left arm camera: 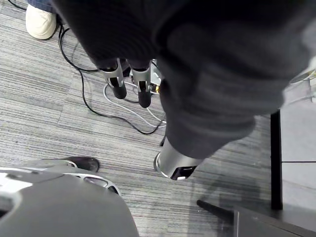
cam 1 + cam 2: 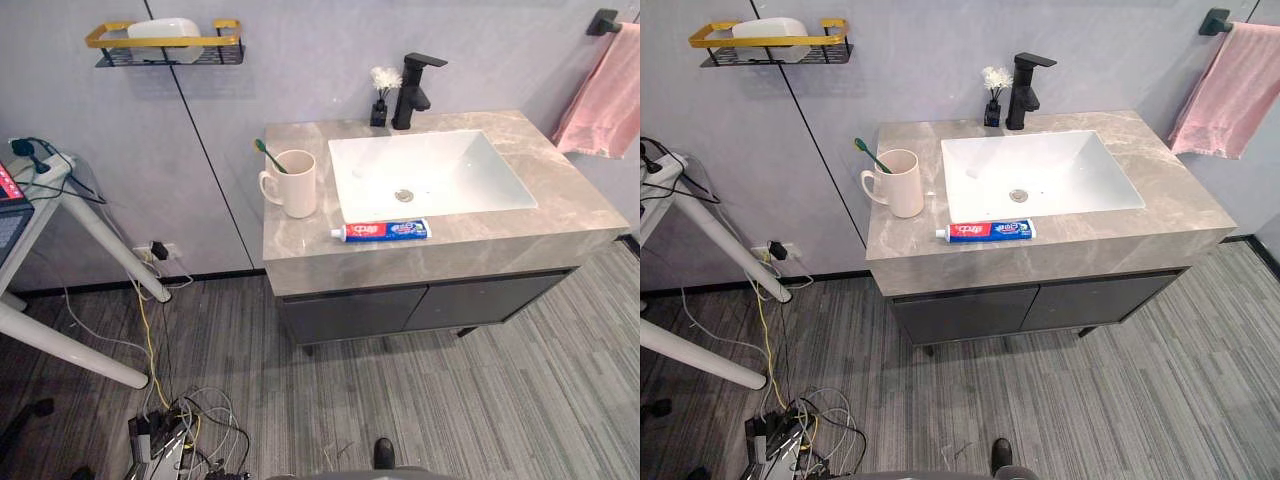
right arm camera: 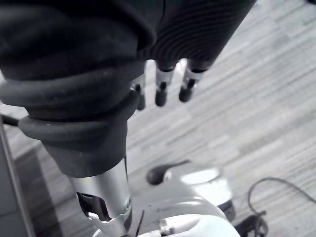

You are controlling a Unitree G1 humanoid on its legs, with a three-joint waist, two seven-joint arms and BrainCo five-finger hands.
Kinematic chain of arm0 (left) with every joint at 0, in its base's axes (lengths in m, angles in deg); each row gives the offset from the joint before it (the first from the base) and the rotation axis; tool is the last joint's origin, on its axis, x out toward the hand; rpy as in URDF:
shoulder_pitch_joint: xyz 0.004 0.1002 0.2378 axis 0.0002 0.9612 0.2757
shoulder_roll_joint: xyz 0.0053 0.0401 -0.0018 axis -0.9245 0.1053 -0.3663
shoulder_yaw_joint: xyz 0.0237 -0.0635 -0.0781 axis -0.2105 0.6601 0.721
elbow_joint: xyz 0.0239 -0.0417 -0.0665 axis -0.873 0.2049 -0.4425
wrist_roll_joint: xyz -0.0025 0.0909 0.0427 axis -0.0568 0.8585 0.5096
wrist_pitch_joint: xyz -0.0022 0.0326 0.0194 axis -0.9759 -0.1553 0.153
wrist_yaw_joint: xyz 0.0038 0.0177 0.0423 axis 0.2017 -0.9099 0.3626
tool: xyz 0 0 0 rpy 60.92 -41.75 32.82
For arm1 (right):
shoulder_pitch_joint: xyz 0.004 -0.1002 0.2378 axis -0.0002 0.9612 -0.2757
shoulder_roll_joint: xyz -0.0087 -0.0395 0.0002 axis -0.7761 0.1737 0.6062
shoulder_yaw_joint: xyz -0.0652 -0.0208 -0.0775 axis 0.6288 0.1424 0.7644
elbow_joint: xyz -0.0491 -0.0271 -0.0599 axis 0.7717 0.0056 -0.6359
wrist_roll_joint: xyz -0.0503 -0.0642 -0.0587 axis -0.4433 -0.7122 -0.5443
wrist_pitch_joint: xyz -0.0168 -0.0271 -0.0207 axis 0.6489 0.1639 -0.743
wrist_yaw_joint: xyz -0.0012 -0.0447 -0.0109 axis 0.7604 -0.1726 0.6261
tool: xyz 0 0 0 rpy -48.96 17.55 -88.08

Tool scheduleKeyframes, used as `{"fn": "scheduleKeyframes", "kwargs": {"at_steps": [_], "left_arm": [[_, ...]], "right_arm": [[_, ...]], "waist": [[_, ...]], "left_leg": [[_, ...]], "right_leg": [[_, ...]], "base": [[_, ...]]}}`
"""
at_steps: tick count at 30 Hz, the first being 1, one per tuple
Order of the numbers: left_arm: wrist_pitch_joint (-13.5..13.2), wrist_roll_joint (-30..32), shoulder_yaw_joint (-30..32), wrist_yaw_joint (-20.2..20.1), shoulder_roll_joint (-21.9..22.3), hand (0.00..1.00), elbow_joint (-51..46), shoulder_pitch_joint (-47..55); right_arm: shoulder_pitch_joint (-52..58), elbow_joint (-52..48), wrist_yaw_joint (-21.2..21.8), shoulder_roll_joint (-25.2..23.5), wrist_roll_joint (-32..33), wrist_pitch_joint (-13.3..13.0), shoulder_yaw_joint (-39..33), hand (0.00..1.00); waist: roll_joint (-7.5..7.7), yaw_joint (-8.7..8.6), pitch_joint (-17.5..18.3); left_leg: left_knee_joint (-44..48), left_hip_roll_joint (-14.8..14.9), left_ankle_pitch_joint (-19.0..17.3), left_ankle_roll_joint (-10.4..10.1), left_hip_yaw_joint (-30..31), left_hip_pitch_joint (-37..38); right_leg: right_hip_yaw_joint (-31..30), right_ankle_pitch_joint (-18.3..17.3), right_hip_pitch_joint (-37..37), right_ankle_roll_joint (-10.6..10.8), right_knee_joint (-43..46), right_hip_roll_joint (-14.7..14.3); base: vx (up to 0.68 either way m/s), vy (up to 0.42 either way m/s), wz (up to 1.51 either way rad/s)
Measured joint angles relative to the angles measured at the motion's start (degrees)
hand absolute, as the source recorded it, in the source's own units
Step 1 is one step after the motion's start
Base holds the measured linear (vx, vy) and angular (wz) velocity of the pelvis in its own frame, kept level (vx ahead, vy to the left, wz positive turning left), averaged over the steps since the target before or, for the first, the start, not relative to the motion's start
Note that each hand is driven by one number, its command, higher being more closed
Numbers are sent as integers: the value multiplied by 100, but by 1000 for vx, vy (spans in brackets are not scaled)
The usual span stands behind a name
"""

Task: Organize washtable

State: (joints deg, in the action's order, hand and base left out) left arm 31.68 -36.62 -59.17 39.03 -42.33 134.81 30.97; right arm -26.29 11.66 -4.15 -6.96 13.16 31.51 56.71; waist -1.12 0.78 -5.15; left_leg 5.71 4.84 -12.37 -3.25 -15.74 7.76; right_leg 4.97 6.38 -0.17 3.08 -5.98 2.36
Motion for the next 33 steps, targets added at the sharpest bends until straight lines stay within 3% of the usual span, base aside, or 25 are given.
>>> {"fn": "scheduleKeyframes", "kwargs": {"at_steps": [6, 11, 13, 14, 16, 17, 18, 19, 20, 21, 22, 25, 29, 31, 32, 33], "left_arm": [[-225, 0, -33, 103, -2, 0, 148, -27], [-230, -2, -6, 128, 0, 0, 220, -74], [-229, -51, 32, 136, 3, 0, 214, -65], [-230, -56, 121, 134, 6, 0, 201, -64], [-228, -68, 248, 135, -10, 0, 90, -24], [-225, -79, 247, 135, -14, 0, 3, 14], [-226, -129, 297, 133, 38, 0, -169, 54], [-225, -169, 306, 137, 116, 0, -268, 57], [-224, -174, 304, 136, 182, 0, -295, 62], [-225, -176, 291, 136, 183, 0, -317, 81], [-227, -172, 216, 136, 191, 0, -354, 157], [-231, -171, 105, 135, 246, 0, -362, 167], [-237, -168, 7, 137, 249, 0, -368, 163], [-233, -170, 0, 131, 275, 0, -362, 198], [-228, -167, -4, 99, 227, 0, -351, 218], [-227, -166, -23, 94, 187, 0, -350, 264]], "right_arm": [[-6, 76, -231, -3, 219, -253, 214, 0], [-23, 107, -348, -79, 268, -313, 257, 0], [-39, 106, -376, -123, 283, -318, 256, 0], [-52, 104, -376, -138, 314, -320, 263, 0], [-66, 62, -371, -215, 389, -363, 313, 0], [-52, 16, -370, -226, 390, -370, 352, 0], [-41, -90, -350, -234, 388, -400, 460, 0], [-44, -197, -338, -143, 387, -406, 534, 0], [-37, -257, -341, -102, 387, -405, 597, 0], [-28, -336, -342, -91, 387, -408, 641, 0], [-78, -465, -343, -94, 386, -401, 683, 0], [-107, -520, -338, -56, 385, -399, 683, 0], [-109, -511, -337, -18, 378, -389, 709, 0], [-106, -511, -334, 7, 373, -390, 709, 0], [-92, -500, -322, -33, 367, -389, 696, 0], [-53, -497, -321, -32, 360, -390, 671, 0]], "waist": [[7, 4, 4], [66, 6, -2], [62, -6, -14], [58, -1, -34], [148, 9, -49], [175, 10, -43], [157, 13, -62], [-20, 23, -131], [-85, 26, -146], [-27, 37, -180], [-16, 70, -168], [-34, 72, -177], [-74, 162, -158], [-129, 170, -120], [-87, 166, -32], [-17, 165, 15]], "left_leg": [[-78, -93, 35, 52, 20, -4], [-76, -67, 34, 51, 7, -3], [-4, 33, 7, 5, -22, -19], [175, 143, -71, -117, -23, -63], [940, 437, -214, -349, 8, -311], [1395, 548, -224, -365, 31, -497], [2565, 786, -201, -338, 159, -948], [3697, 1073, 39, -72, 329, -1373], [4143, 1188, 307, -17, 395, -1574], [4679, 1266, 669, 15, 479, -1892], [4904, 1272, 515, 64, 428, -2117], [4192, 1098, 305, 13, 211, -2388], [1507, 665, 491, -198, 158, -2287], [880, 578, 589, -111, 157, -2111], [911, 431, 832, 75, 97, -1987], [949, 359, 818, 87, 39, -1954]], "right_leg": [[27, 27, 61, 41, -5, 61], [18, 38, 66, 58, -7, 73], [109, 18, 50, 30, -5, 13], [151, -20, 39, -22, -4, -51], [203, -202, -56, -156, -3, -183], [208, -238, -94, -212, 1, -230], [251, -297, -202, -294, 43, -325], [219, -469, -269, -383, 223, -484], [170, -549, -290, -440, 323, -532], [46, -638, -331, -512, 419, -518], [-120, -734, -374, -535, 506, -437], [-335, -759, -400, -525, 466, -281], [-539, -991, -376, -363, 479, -138], [-645, -1276, -415, -219, 655, -133], [-686, -1634, -351, -67, 1040, 36], [-679, -1743, -322, -16, 1238, 137]], "base": [[-12, -7, 1], [-52, -27, -1], [-50, -85, 1], [-11, -120, 3], [25, -146, -1], [42, -173, -8], [53, -245, -17], [48, -170, -21], [47, -128, -29], [94, -68, -47], [109, -70, -47], [130, -32, -39], [212, 73, -29], [357, 198, -37], [358, 213, -34], [373, 210, -24]]}}
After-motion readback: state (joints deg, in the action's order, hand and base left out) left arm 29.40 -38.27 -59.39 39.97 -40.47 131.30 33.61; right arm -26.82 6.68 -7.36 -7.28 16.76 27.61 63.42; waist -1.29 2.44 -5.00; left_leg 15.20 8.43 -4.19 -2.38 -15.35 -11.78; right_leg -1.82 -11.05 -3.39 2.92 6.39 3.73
